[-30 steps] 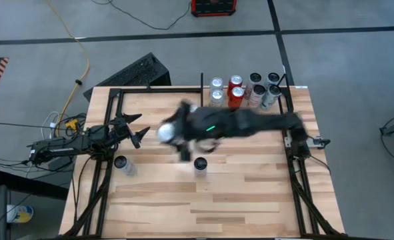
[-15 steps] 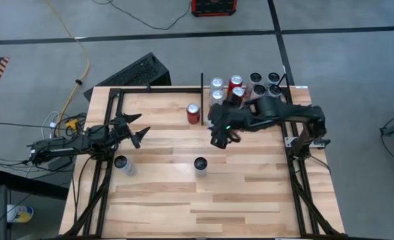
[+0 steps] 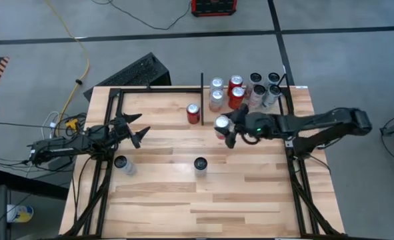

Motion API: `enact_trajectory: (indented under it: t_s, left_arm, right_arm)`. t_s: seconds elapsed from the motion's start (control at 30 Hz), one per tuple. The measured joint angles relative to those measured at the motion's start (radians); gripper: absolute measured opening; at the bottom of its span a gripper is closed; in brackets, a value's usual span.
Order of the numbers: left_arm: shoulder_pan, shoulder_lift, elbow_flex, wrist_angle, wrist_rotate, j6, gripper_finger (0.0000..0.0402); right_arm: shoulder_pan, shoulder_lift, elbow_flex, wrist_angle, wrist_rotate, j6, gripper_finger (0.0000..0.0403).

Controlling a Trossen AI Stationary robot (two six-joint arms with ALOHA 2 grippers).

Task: Place canned beverage on shelf
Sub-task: Put the white soda can on the shelf

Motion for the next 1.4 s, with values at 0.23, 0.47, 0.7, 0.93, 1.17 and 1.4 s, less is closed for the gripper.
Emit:
enact_trajectory:
  t_s: [0.23, 0.47, 0.7, 0.93, 1.17, 1.4]
  left_arm:
    - [0.000, 0.000, 0.000, 0.000, 0.000, 0.000, 0.0361]
    - [0.000, 0.000, 0.000, 0.000, -0.001, 0.000, 0.0361]
    - [0.000, 0.000, 0.000, 0.000, 0.002, 0.000, 0.0361]
    - [0.000, 0.000, 0.000, 0.000, 0.000, 0.000, 0.0361]
    - [0.000, 0.000, 0.000, 0.000, -0.001, 0.000, 0.0361]
    - [0.000, 0.000, 0.000, 0.000, 0.000, 0.000, 0.0361]
  right_arm:
    - [-0.147, -0.039, -0.406, 0.655, -0.198, -0.069, 0.0316]
    - [-0.258, 0.050, -0.472, 0.807, -0.257, -0.059, 0.0318]
    - [-0.317, 0.177, -0.461, 0.924, -0.307, -0.053, 0.0319]
    - [-0.326, 0.248, -0.414, 0.955, -0.318, -0.061, 0.0319]
    - [-0.327, 0.248, -0.382, 0.960, -0.318, -0.122, 0.0320]
    - [-0.347, 0.215, -0.383, 0.893, -0.315, -0.147, 0.0320]
